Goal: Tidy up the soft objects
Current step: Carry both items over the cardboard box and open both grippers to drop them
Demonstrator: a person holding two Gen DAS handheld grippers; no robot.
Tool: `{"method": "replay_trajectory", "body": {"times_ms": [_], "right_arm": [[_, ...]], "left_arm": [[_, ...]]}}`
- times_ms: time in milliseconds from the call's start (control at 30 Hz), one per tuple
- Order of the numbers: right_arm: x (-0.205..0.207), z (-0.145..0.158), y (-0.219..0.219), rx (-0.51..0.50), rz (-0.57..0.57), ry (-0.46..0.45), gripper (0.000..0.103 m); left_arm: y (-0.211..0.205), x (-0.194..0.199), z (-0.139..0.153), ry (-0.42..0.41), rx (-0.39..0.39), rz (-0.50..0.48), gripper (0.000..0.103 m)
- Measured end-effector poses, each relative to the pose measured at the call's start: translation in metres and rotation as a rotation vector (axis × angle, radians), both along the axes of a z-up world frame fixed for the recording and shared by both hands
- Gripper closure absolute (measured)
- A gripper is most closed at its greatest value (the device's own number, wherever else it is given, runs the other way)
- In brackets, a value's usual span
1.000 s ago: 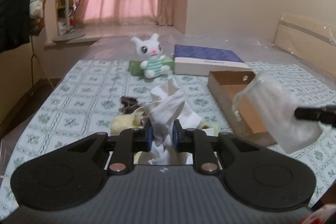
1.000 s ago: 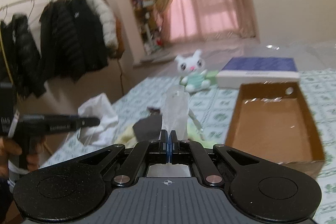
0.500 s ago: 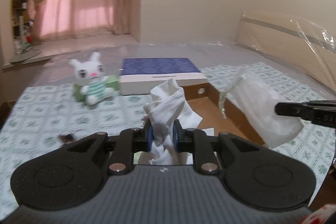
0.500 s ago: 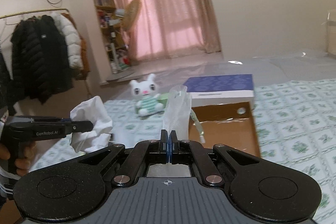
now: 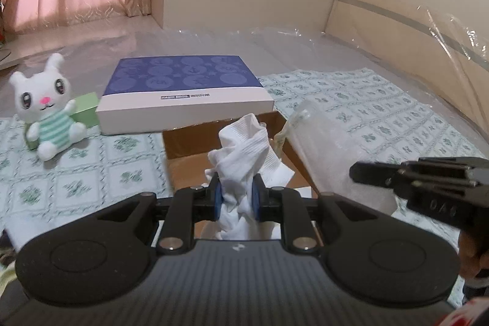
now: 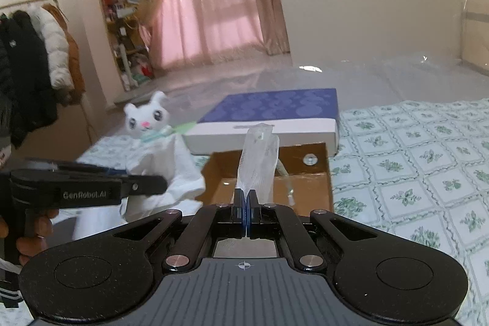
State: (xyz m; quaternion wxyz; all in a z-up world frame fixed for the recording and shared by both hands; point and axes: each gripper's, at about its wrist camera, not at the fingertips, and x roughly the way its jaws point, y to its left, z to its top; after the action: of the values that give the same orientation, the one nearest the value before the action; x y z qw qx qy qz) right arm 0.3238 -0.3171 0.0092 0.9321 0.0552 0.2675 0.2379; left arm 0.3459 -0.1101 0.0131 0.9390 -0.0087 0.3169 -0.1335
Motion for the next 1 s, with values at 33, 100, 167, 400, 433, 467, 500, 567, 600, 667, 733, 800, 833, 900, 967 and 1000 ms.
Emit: {"method": "replay_trajectory", "body": {"times_ms": [33,100,167,400,433,467,500,567,600,667,733,800,833,900,967,1000], "right_arm": [[0.008,-0.004,0.001,-0.013,-0.003,0.007,0.102],[0.022,-0.01,0.003,-0.031,-0.01,0.02,0.102],[0.033,-0.017,0.004,-0.048,-0.017,0.029,0.102],[0.064,-0.034,0.0,-0.002,-0.077,0.065,0.102],[0.067,-0.036,-0.002,0.014,-0.079,0.083,0.101],[0.07,-0.037,-0.003,0.026,-0.074,0.098,0.1],[0.07,-0.037,-0.004,0.032,-0.074,0.107,0.099],[0.069,-0.038,-0.004,0.019,-0.073,0.114,0.095],[0.068,-0.039,-0.004,0.006,-0.076,0.117,0.09],[0.065,-0.04,-0.004,-0.003,-0.082,0.123,0.077],[0.061,-0.041,-0.005,0.006,-0.097,0.126,0.051],[0.056,-0.04,-0.006,0.013,-0.113,0.118,0.045],[0.054,-0.039,-0.006,0.019,-0.115,0.117,0.044],[0.05,-0.036,-0.008,0.03,-0.116,0.13,0.044],[0.043,-0.033,-0.009,0.032,-0.121,0.133,0.044],[0.038,-0.03,-0.01,0.033,-0.123,0.131,0.043]], "left_arm": [[-0.003,0.01,-0.004,0.003,0.008,0.001,0.086],[-0.008,0.027,-0.011,0.012,0.019,0.002,0.086],[-0.012,0.044,-0.019,0.028,0.022,0.007,0.084],[-0.014,0.085,-0.045,0.105,-0.023,0.018,0.062],[-0.014,0.086,-0.047,0.11,-0.021,0.016,0.062],[-0.012,0.087,-0.048,0.114,-0.016,0.015,0.061],[-0.012,0.086,-0.049,0.114,-0.012,0.011,0.06],[-0.01,0.083,-0.05,0.112,0.002,0.006,0.059],[-0.009,0.081,-0.05,0.117,0.006,0.007,0.059],[-0.006,0.078,-0.049,0.132,0.003,0.01,0.057],[-0.005,0.072,-0.048,0.139,0.003,0.008,0.056],[-0.004,0.064,-0.045,0.135,0.02,0.004,0.052],[-0.004,0.061,-0.043,0.131,0.03,0.002,0.051],[-0.003,0.052,-0.039,0.126,0.05,0.002,0.051],[-0.002,0.041,-0.034,0.12,0.06,-0.002,0.05],[-0.002,0.036,-0.031,0.119,0.063,-0.003,0.049]]}}
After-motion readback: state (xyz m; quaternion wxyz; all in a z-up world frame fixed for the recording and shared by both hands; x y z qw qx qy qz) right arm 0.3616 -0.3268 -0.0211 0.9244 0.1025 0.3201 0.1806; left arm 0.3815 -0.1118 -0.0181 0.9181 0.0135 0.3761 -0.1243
